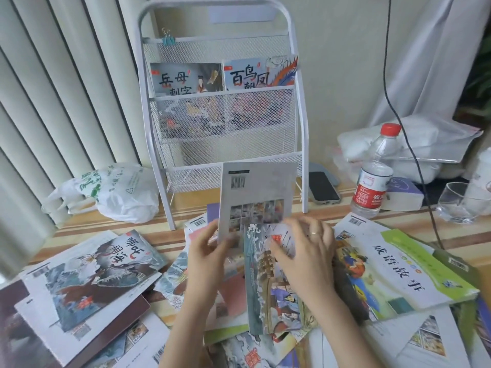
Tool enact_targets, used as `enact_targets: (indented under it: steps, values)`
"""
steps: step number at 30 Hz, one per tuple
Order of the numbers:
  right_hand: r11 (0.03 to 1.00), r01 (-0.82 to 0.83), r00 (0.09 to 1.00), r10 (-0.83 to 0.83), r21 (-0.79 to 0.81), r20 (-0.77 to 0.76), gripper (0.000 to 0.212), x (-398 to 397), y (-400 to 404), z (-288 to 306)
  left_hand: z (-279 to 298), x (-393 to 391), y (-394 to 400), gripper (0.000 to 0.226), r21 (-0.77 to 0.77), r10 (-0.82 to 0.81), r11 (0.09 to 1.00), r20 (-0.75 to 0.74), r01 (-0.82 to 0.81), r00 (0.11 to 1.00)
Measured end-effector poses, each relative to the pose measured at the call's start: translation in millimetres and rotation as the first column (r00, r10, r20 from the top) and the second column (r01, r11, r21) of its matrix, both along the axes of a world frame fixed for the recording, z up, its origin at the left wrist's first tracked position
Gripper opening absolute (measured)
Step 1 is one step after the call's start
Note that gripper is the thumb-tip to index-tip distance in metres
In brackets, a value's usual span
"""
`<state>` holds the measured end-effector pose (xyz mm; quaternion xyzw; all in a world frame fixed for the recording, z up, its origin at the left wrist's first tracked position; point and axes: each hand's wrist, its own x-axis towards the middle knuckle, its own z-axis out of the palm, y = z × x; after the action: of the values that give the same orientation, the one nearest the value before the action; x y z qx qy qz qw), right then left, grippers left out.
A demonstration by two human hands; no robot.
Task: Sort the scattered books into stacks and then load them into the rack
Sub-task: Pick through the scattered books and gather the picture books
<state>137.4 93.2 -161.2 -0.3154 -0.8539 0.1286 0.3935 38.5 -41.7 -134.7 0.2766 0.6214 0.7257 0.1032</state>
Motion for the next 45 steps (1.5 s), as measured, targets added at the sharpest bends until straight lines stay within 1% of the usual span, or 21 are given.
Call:
enact_targets:
  steps: [3, 6, 10, 14, 16, 18, 22, 25, 27, 30, 32, 34, 36, 38, 39, 40, 41, 42, 43, 44, 45]
  values:
    - [0.997, -0.07, 0.968, 0.066, -0.007, -0.24, 0.025, 1.3, -3.6, 5.3, 3.5, -16.2, -14.4, 0.052, 0.078, 0.035, 0.996, 0.002, -0.035, 0.999]
    - [0.99, -0.14, 0.919, 0.134, 0.011, -0.371, 0.017, 2.6, -7.9, 11.2, -2.8, -29.2, -22.9, 0.062, 0.089, 0.125, 0.988, 0.013, -0.126, 0.992]
    - [0.987, -0.157, 0.891, 0.146, 0.009, -0.429, 0.017, 5.9, -8.8, 15.9, -17.0, -46.0, -29.5, 0.058, 0.078, 0.146, 0.986, 0.058, -0.15, 0.988]
    - [0.979, -0.187, 0.886, 0.135, -0.076, -0.444, 0.021, 8.6, -3.5, 16.4, -20.3, -45.6, -27.6, 0.054, -0.075, 0.269, 0.959, -0.055, -0.272, 0.962]
    - [0.982, -0.176, 0.903, 0.135, -0.063, -0.408, 0.023, 5.9, -3.9, 15.1, -22.0, -40.7, -22.2, 0.054, -0.079, 0.224, 0.971, -0.013, -0.224, 0.975]
    - [0.988, -0.15, 0.923, 0.133, -0.021, -0.36, 0.023, 1.6, -5.2, 11.5, -16.2, -32.3, -17.0, 0.058, -0.003, 0.124, 0.992, 0.133, -0.124, 0.983]
    - [0.989, -0.145, 0.948, 0.139, 0.003, -0.285, 0.019, -3.9, -4.7, 2.7, -1.3, -20.8, -11.1, 0.044, 0.178, -0.105, 0.983, 0.381, 0.039, 0.919]
    - [0.985, -0.174, 0.949, 0.167, -0.001, -0.268, 0.016, -5.2, -3.6, 1.0, -4.1, -24.3, -14.0, 0.028, 0.108, -0.139, 0.988, 0.339, 0.108, 0.931]
    - [0.983, -0.184, 0.952, 0.182, 0.012, -0.244, 0.02, -7.1, -6.8, 2.4, -6.2, -25.8, -16.4, 0.034, 0.036, -0.139, 0.99, 0.258, 0.134, 0.956]
    - [0.97, -0.236, 0.946, 0.244, 0.062, -0.213, 0.023, -13.6, -13.6, 9.3, -0.6, -22.1, -18.9, 0.044, 0.037, -0.194, 0.981, 0.231, 0.191, 0.953]
    - [0.922, -0.365, 0.916, 0.38, 0.13, -0.125, 0.016, -24.8, -16.3, 16.9, 1.9, -22.7, -19.9, 0.048, 0.039, -0.232, 0.973, 0.243, 0.229, 0.942]
    - [0.814, -0.52, 0.848, 0.527, 0.259, 0.049, 0.007, -42.2, -14.2, 25.9, 2.8, -25.9, -23.0, 0.057, 0.027, -0.257, 0.966, 0.247, 0.259, 0.934]
    - [0.677, -0.651, 0.759, 0.595, 0.343, 0.265, 0.025, -60.2, -13.0, 36.4, 3.6, -28.7, -25.9, 0.061, 0.012, -0.273, 0.961, 0.206, 0.277, 0.94]
    - [0.607, -0.73, 0.682, 0.613, 0.314, 0.399, 0.037, -72.2, -14.5, 45.5, 0.7, -30.8, -26.8, 0.065, 0.043, -0.316, 0.948, 0.219, 0.315, 0.923]
    - [0.619, -0.743, 0.661, 0.617, 0.255, 0.427, 0.037, -74.4, -15.1, 47.0, -1.5, -31.4, -26.2, 0.062, 0.057, -0.323, 0.946, 0.23, 0.319, 0.918]
    - [0.663, -0.723, 0.67, 0.607, 0.194, 0.426, 0.035, -75.4, -16.9, 44.3, -3.2, -30.3, -24.7, 0.051, 0.068, -0.313, 0.95, 0.228, 0.305, 0.922]
    - [0.733, -0.66, 0.726, 0.566, 0.163, 0.391, 0.036, -75.5, -21.0, 39.1, -6.5, -29.7, -22.5, 0.035, 0.078, -0.279, 0.96, 0.224, 0.268, 0.934]
    - [0.822, -0.552, 0.803, 0.481, 0.138, 0.351, 0.043, -74.1, -26.0, 33.4, -7.4, -28.3, -20.0, 0.028, 0.085, -0.247, 0.969, 0.227, 0.233, 0.942]
    - [0.906, -0.418, 0.87, 0.377, 0.071, 0.319, 0.053, -73.3, -30.8, 28.3, -6.8, -26.7, -18.0, 0.034, 0.102, -0.238, 0.97, 0.232, 0.219, 0.943]
    - [0.953, -0.3, 0.901, 0.297, -0.039, 0.316, 0.062, -73.4, -34.9, 23.3, -7.3, -27.0, -16.8, 0.044, 0.127, -0.241, 0.968, 0.234, 0.216, 0.942]
    - [0.961, -0.236, 0.903, 0.272, -0.143, 0.333, 0.066, -73.9, -37.0, 17.4, -9.4, -28.3, -15.2, 0.056, 0.155, -0.246, 0.965, 0.244, 0.213, 0.938]
